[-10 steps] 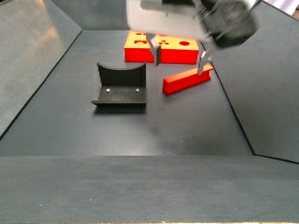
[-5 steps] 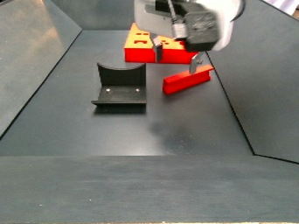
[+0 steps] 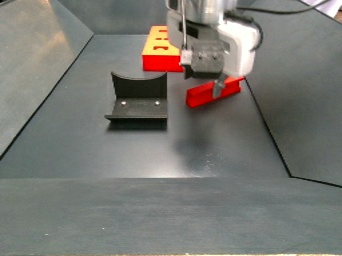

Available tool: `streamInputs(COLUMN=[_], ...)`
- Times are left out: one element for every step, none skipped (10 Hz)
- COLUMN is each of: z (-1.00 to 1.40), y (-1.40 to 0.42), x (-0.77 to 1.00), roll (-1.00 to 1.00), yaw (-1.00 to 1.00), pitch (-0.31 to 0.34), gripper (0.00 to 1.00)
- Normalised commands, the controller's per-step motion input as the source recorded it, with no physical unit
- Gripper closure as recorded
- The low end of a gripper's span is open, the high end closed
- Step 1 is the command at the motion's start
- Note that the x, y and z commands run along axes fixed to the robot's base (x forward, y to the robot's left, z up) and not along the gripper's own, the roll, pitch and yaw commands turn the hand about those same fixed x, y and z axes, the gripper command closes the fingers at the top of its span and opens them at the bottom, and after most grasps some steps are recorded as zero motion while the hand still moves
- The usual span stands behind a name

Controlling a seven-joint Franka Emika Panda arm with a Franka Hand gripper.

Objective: Pick up the arch object. Move up. Place the arch object on the fixture. Regrasp the arch object. Move to above the board. Insert the arch object.
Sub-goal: Pick up the arch object.

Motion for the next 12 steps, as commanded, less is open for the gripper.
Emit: streamInputs(z=[-0.45, -0.36, -0.46, -0.44, -0.35, -0.26, -0.19, -0.07, 0.00, 0.00, 0.00, 0.00], y=[0.03, 0.00, 0.00, 0.03, 0.01, 0.00, 0.00, 0.01, 0.00, 0.00, 0.00, 0.00], x=[0.00, -0.04, 0.08, 0.12, 0.10, 0.05, 0.00, -0.05, -0.03, 0.00, 0.00, 0.00], roll=[0.01, 0.00, 0.01, 0.07, 0.08, 0.02, 0.00, -0.07, 0.00, 0.00, 0.00, 0.00], yaw=[-0.12, -0.09, 0.00, 0.00, -0.01, -0.04, -0.08, 0.00, 0.00, 0.00, 0.00, 0.00], pitch=[-0.031, -0.031, 0.000, 0.000, 0.000, 0.000, -0.010, -0.117, -0.060, 0.000, 0.000, 0.000], gripper=[0.00, 0.00, 0.00, 0.00, 0.00, 0.00, 0.00, 0.00, 0.00, 0.00, 1.00, 1.00])
